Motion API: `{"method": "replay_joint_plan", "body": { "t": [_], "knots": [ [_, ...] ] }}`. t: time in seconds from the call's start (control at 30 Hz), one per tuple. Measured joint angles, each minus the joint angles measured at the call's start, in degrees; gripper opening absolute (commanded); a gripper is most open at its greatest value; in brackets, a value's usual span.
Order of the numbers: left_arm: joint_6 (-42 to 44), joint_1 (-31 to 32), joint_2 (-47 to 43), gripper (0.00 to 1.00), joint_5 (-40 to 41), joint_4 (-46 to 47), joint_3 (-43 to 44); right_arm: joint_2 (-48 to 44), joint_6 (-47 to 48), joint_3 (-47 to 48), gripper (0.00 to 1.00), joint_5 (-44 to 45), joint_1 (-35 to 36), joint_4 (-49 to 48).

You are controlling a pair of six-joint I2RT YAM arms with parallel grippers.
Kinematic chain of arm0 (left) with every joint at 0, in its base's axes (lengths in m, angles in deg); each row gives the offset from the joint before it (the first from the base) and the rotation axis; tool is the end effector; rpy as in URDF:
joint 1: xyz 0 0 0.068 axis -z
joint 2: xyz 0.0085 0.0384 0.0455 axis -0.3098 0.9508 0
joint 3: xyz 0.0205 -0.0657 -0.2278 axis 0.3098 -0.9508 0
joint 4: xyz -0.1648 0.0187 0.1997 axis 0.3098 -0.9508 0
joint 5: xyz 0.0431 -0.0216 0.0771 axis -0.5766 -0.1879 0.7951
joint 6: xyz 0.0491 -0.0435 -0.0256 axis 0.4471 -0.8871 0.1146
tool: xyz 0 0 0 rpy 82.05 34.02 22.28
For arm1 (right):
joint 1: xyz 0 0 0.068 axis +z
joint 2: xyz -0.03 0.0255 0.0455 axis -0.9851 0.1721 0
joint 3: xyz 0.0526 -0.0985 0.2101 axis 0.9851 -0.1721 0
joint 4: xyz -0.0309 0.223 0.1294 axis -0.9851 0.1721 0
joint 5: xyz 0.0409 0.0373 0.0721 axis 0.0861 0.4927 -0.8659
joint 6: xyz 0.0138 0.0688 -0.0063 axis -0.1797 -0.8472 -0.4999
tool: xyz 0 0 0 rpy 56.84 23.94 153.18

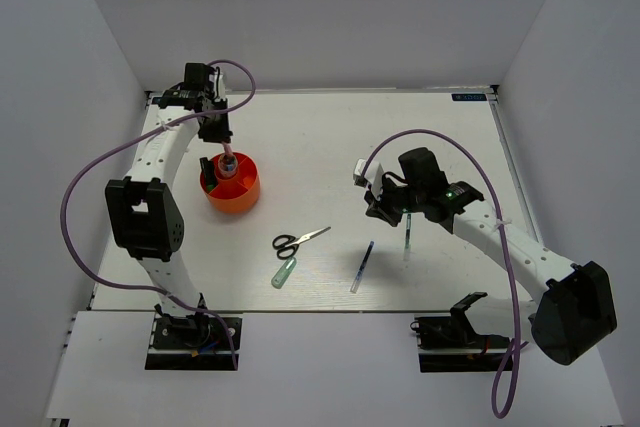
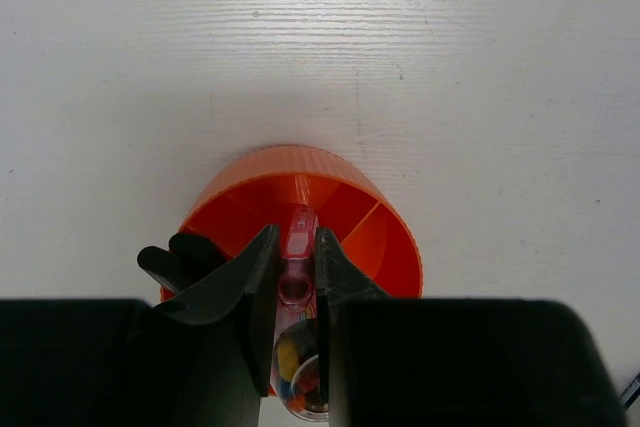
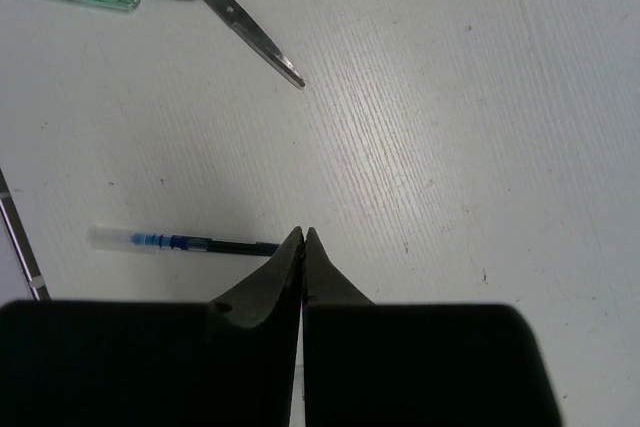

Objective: Sort the stationery into containers
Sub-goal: Place the stationery in the storage box.

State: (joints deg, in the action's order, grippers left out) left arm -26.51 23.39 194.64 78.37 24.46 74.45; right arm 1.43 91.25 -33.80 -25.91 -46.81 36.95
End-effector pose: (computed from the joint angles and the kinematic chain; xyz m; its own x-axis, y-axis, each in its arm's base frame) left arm 0.3941 -0.0376 0.2516 -0.8537 -0.0533 -0.5180 -0.0135 0.9967 -0.0803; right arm 0.2217 0.1739 0.2228 -0.1055 -0.6187 -0.7785 -0.9341 0.3302 -0.1360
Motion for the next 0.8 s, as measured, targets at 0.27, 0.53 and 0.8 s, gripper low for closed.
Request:
{"method": "replay_joint_plan", "body": {
  "t": [0.27,0.53,0.8],
  "knots": [
    [0.1,0.0,0.6,0.19,0.1,0.0,0.0,0.0,0.0,0.0,0.0,0.1,0.0,-0.2],
    [0.1,0.0,1.8,0.29,0.2,0.0,0.0,0.0,0.0,0.0,0.0,0.3,0.0,-0.3],
    [0.2,0.0,1.8,0.59,1.3,-0.1,-0.4,0.0,0.0,0.0,0.15,0.6,0.0,-0.3]
  ]
}}
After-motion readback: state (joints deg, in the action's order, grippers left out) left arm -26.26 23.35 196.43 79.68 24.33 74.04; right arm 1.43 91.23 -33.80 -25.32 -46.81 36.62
